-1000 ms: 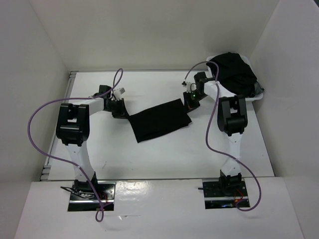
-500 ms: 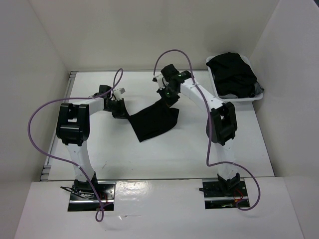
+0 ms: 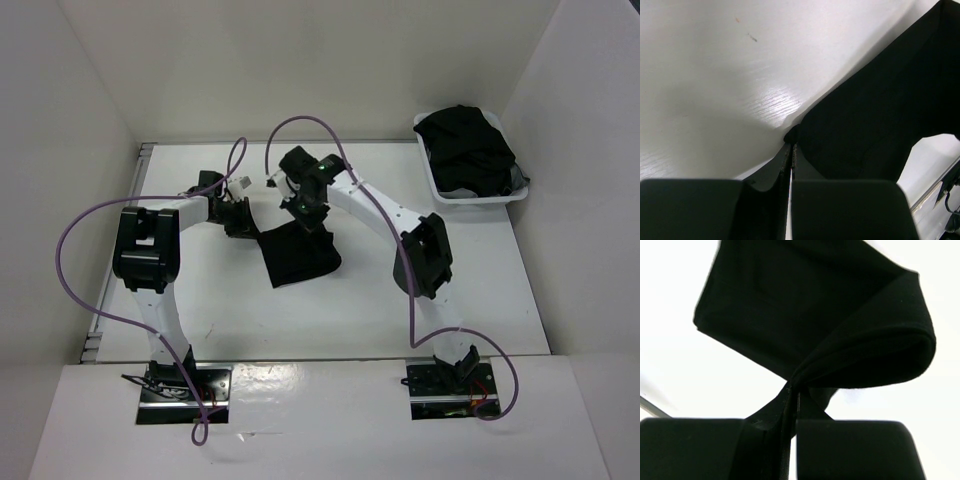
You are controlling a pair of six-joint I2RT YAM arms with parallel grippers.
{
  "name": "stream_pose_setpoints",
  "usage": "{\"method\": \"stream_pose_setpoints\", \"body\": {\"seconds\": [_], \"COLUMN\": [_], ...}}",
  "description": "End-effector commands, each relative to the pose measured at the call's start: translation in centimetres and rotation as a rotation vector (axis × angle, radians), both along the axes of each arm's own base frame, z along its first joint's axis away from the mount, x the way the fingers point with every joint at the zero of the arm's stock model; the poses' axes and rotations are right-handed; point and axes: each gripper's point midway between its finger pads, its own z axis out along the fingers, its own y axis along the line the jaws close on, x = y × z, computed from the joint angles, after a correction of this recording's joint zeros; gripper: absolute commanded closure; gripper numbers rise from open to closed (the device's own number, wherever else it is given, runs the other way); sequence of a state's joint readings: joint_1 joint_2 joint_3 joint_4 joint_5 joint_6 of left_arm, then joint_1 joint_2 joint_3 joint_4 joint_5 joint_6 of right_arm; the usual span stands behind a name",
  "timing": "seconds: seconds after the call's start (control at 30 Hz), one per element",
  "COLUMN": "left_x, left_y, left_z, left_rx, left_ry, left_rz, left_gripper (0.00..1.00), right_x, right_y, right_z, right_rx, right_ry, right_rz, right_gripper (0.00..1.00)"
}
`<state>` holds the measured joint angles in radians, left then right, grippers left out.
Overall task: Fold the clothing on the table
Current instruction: Fold the skirt
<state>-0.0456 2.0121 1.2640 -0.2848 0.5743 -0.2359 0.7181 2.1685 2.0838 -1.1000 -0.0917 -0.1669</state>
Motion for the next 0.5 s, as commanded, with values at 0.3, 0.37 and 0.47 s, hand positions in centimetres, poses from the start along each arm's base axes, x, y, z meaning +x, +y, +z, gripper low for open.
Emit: {"method": "stream_pose_setpoints", "body": {"seconds": [0.3,0.37,0.47], "left_x": [0.2,0.2,-0.1], "left_y": [0.3,0.3,0.3], "left_z": [1.8,1.8,1.5], "left_rx": [0.017,0.017,0.018], "left_ry": [-0.041,-0.041,-0.032], "left_rz": [0.004,0.004,0.004], "left_gripper": [1.00,1.00,1.00], "right_x": [-2.1,-2.7,-3.4], "right_y": [6.0,6.5,7.6], "right_z": [-0.4,-1.3,-2.2], "right_rx": [-0.006,-0.023,-0.031], "right_ry": [-0.018,-0.001,0.006], "right_rz": [0.106,0.121,0.146], "right_gripper": [1.00,1.00,1.00]}}
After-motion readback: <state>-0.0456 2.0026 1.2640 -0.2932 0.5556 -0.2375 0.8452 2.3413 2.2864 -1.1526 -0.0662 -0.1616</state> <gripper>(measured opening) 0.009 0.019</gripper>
